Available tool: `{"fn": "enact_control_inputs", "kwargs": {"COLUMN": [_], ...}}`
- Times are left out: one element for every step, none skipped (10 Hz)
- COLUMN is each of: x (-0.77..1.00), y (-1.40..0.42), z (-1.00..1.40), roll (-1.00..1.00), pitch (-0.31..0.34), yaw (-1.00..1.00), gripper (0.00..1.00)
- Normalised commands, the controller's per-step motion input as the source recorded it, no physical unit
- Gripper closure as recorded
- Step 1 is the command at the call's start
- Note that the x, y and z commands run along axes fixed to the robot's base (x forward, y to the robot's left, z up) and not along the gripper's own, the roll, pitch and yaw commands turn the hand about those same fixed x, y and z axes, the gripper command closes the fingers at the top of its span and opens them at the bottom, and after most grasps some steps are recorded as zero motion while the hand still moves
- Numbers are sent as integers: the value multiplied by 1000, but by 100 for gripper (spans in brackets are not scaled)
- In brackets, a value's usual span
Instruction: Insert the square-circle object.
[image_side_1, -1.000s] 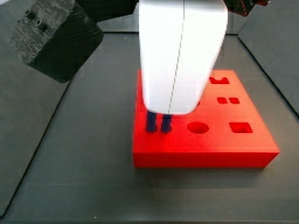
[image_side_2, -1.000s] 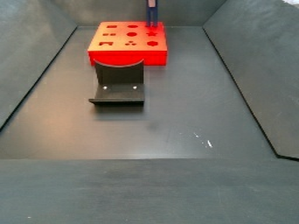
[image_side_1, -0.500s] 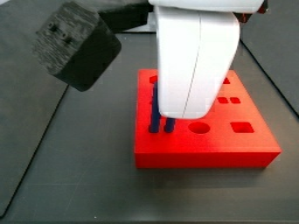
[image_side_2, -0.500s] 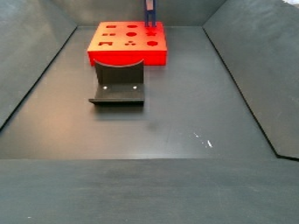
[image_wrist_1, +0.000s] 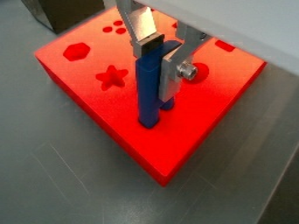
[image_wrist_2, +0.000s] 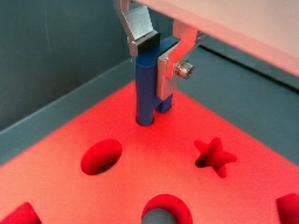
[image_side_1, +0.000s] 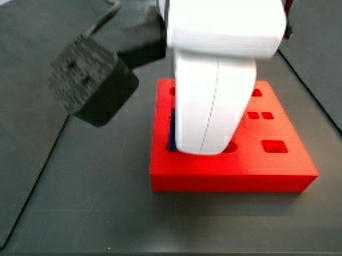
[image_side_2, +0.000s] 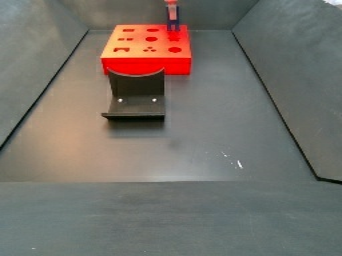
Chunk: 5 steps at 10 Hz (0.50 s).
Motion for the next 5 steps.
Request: {"fn": "enact_control_inputs", "kwargs": {"x": [0,0,-37,-17,0], "y": [0,0,0,0,0], "z": [-417,-457,-477,-346,0], "roll": [0,0,0,0,0], "pitch": [-19,-17,-10,0,0], "yaw": [20,3,0,0,0], "gripper": [100,100,100,100,100]}}
